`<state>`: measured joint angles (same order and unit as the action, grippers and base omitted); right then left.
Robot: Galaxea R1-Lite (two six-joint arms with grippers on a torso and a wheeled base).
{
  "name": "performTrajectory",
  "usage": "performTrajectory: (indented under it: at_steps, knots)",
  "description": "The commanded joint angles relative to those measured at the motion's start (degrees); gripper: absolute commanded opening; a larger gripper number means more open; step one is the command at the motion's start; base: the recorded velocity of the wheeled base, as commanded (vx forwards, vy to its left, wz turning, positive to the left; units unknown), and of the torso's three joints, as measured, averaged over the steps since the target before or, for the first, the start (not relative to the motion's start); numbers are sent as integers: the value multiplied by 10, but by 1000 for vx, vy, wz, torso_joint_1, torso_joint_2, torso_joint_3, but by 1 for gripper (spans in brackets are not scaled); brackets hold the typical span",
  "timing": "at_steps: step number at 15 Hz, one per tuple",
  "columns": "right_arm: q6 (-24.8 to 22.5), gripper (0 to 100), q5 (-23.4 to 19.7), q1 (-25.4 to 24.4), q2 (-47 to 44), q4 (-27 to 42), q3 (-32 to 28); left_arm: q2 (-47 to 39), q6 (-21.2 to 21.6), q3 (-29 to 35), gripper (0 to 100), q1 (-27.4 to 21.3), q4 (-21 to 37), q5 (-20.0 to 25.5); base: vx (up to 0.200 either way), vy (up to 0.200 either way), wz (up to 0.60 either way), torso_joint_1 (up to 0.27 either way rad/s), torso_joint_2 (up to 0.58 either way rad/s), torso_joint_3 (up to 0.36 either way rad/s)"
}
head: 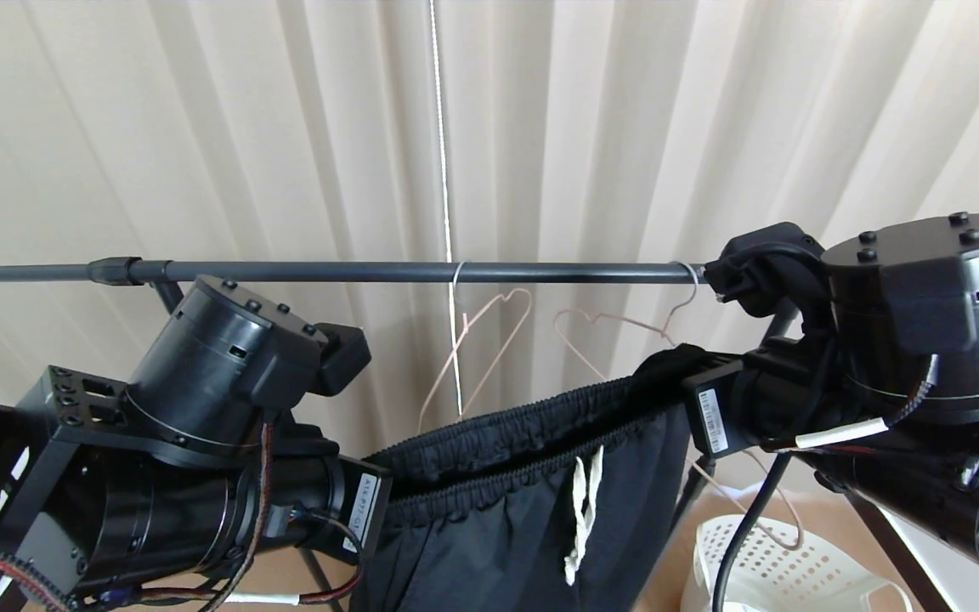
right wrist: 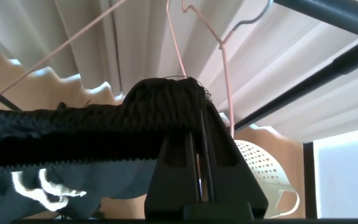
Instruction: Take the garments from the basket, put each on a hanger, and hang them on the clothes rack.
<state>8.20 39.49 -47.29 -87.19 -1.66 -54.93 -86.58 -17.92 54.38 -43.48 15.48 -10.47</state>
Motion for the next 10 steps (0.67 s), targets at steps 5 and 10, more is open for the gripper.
performTrajectory:
  at_steps: [5,10]
  knots:
    - [-4,0,-2,67,-6,1,-3,21,1,-35,0,16,1,-3,0,0,0,0,0,0]
    - [-13,0,-9,91,-8,1,-4,59,1,-67,0,21,1,-3,0,0,0,0,0,0]
